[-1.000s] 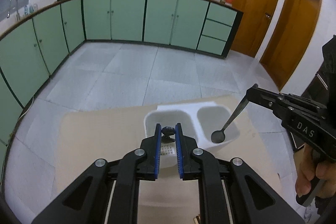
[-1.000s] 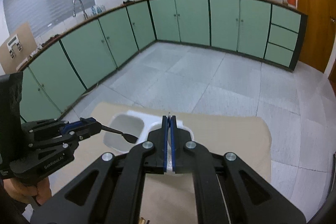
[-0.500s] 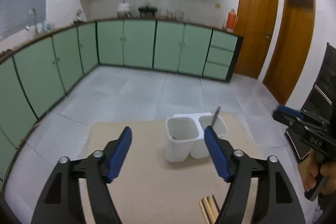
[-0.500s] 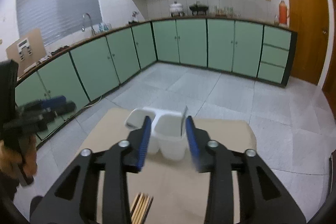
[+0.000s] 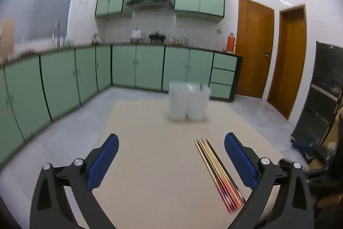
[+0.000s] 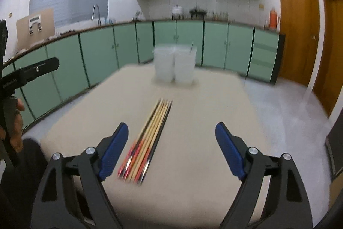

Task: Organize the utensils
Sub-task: 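Grasp a red-and-wood chopstick with the left gripper while the right gripper grasps a black chopstick, then lift and carry both chopsticks over the white utensil holder, then open both grippers to drop the chopsticks into the holder, then grasp a black chopstick with the left gripper while the right gripper grasps a red chopstick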

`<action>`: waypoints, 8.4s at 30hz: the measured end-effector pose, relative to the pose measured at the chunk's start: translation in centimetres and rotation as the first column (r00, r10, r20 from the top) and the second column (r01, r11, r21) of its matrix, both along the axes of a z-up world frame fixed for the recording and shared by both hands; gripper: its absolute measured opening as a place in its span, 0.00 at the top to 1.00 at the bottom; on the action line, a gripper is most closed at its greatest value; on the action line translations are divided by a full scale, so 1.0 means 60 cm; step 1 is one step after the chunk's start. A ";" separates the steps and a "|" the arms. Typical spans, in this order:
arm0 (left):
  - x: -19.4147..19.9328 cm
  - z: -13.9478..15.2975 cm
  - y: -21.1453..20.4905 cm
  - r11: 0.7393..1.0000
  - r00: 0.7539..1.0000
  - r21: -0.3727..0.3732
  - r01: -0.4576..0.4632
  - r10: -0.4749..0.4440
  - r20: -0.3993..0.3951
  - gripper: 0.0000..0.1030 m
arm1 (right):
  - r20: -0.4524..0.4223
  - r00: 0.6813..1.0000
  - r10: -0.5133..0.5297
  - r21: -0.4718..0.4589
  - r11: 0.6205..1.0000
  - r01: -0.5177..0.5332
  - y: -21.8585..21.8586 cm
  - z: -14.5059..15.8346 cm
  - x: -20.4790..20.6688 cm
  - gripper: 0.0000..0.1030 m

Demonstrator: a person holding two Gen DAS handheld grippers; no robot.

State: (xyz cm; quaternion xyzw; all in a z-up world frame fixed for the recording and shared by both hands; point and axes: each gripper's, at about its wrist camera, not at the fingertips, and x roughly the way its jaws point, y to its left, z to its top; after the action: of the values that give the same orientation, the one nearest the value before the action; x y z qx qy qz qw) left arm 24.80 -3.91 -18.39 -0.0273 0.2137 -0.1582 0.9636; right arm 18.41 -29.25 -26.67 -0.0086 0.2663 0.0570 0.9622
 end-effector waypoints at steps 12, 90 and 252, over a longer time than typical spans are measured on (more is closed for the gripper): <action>-0.023 -0.156 -0.041 0.997 0.978 0.068 0.035 -0.020 -0.208 0.06 | -0.181 0.981 0.072 -0.036 0.996 -0.080 0.059 -0.116 0.007 0.40; 0.002 -0.221 -0.079 0.981 0.961 0.189 -0.043 0.092 -0.262 0.60 | -0.199 0.977 -0.074 0.015 0.997 0.078 -0.006 -0.134 0.048 0.89; 0.013 -0.225 -0.112 0.985 0.968 0.147 0.087 -0.049 -0.246 0.41 | -0.167 0.986 0.024 0.007 1.000 -0.023 0.015 -0.135 0.056 0.94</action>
State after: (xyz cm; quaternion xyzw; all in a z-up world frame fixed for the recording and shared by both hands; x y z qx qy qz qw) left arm 25.56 -10.63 -31.86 0.0367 0.3418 -0.1694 0.9237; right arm 21.79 -28.37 -34.78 -0.0045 0.3456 0.0693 0.9358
